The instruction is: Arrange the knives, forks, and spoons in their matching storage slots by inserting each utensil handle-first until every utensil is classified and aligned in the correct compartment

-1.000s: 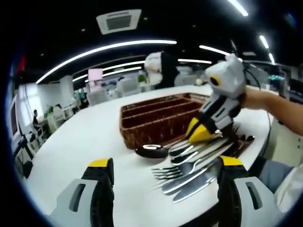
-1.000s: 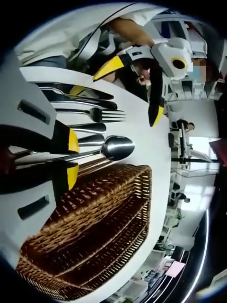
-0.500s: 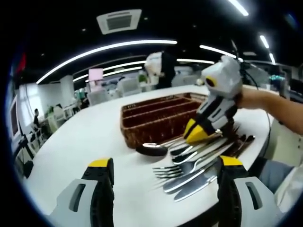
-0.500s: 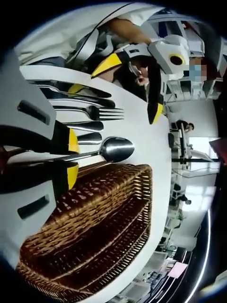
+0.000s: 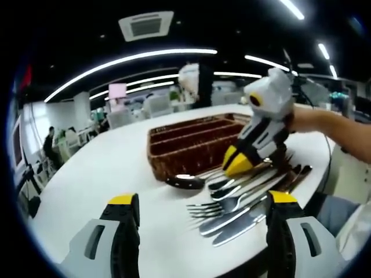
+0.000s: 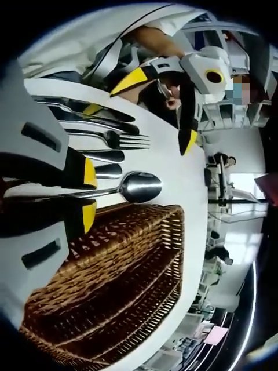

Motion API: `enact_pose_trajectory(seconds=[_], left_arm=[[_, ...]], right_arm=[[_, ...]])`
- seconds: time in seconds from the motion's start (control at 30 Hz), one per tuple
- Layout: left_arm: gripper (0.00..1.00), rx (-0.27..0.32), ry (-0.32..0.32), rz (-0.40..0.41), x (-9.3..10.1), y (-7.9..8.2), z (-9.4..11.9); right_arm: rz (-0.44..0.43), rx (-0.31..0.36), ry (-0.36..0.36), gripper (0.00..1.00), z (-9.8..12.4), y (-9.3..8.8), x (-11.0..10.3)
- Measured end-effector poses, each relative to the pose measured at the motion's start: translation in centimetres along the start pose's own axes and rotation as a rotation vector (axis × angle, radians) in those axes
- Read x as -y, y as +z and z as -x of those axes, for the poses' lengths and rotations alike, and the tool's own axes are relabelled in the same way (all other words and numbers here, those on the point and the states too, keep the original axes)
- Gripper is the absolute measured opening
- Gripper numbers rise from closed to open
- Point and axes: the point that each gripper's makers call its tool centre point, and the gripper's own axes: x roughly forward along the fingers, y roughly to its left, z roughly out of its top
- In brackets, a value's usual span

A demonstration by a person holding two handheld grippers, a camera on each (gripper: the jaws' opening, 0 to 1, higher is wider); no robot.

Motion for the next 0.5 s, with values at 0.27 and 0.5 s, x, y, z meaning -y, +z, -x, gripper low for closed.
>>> enact_pose_trajectory(seconds=[0.27,0.5], left_arm=[[0.91,-0.002,-0.005,0.002,0.16,-0.1,0.07],[0.9,-0.008,-0.004,-0.003,0.09,-0.21,0.14]], right_arm=[[0.042,0.033,0.022,0.05,-0.3,0.31,-0.32],[0.044,0.049,0.047,0.04,-0.34,0.41,-0.44]])
